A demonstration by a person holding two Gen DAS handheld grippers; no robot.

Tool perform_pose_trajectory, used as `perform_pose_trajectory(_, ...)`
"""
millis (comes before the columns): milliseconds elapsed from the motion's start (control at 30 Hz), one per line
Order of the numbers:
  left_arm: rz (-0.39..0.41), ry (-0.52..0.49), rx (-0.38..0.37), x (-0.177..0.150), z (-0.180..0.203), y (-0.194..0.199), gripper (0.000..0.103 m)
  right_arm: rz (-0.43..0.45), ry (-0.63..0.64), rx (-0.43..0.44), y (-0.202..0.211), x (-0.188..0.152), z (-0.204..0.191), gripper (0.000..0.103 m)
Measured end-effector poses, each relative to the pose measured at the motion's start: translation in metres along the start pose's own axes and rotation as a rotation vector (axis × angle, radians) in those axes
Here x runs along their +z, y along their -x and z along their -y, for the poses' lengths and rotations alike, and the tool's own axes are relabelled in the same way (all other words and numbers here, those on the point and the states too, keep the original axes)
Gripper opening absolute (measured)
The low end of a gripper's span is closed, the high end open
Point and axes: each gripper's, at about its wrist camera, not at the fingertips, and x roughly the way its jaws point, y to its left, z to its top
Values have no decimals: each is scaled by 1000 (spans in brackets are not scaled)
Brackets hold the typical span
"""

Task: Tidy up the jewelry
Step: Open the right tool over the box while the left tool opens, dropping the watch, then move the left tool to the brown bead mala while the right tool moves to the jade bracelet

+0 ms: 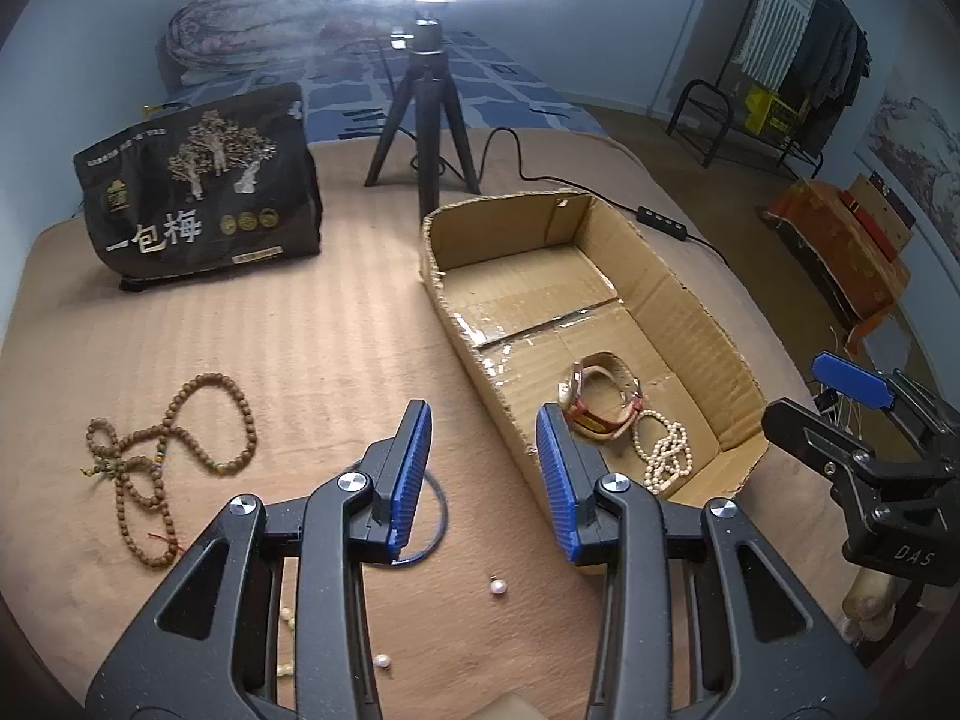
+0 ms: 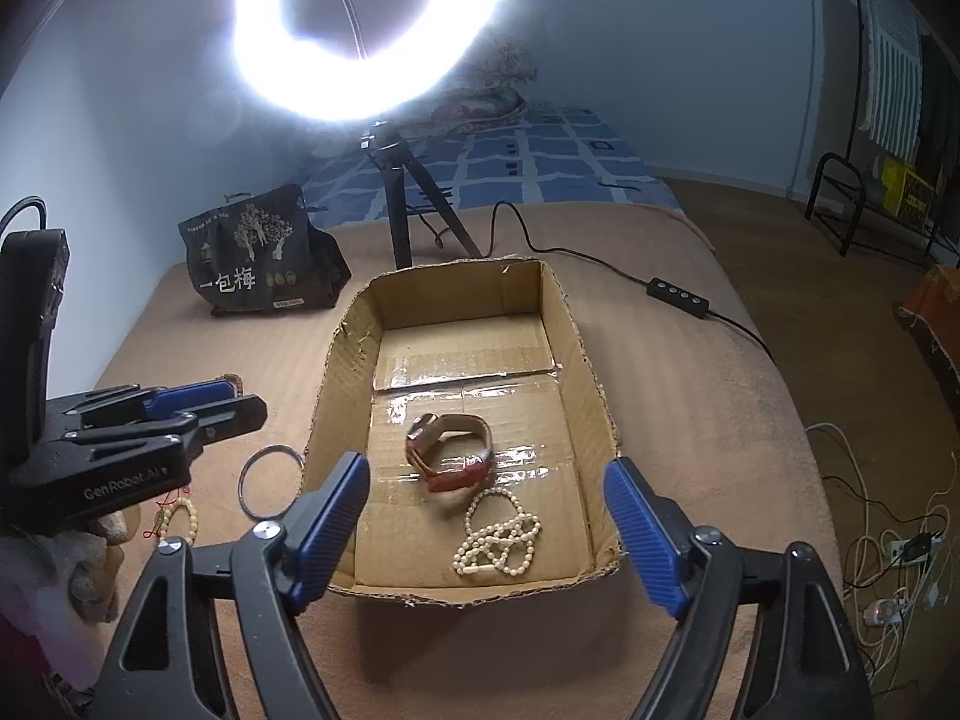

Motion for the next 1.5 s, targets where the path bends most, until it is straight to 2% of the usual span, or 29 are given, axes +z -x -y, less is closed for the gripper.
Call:
perform_pose_trajectory(300,15,36,55,-3,-44,17,37,10,7,-3,7,-1,-17,88)
perform_pose_trajectory(433,30,52,101,-4,-69,29,53,23,11,1,10,-1,-29,91)
perform_pose_trajectory(567,27,89,133,-5,-99,40,62,26,25,13,12,-1,-44,91)
perform_pose_trajectory(1067,-34,327,175,-21,-216,53,70,-18,146,108,-1,-8,-123,91)
perform_pose_trajectory(1500,-134,450,137,-41,-270,25,70,-132,233,186,-36,-39,-186,91)
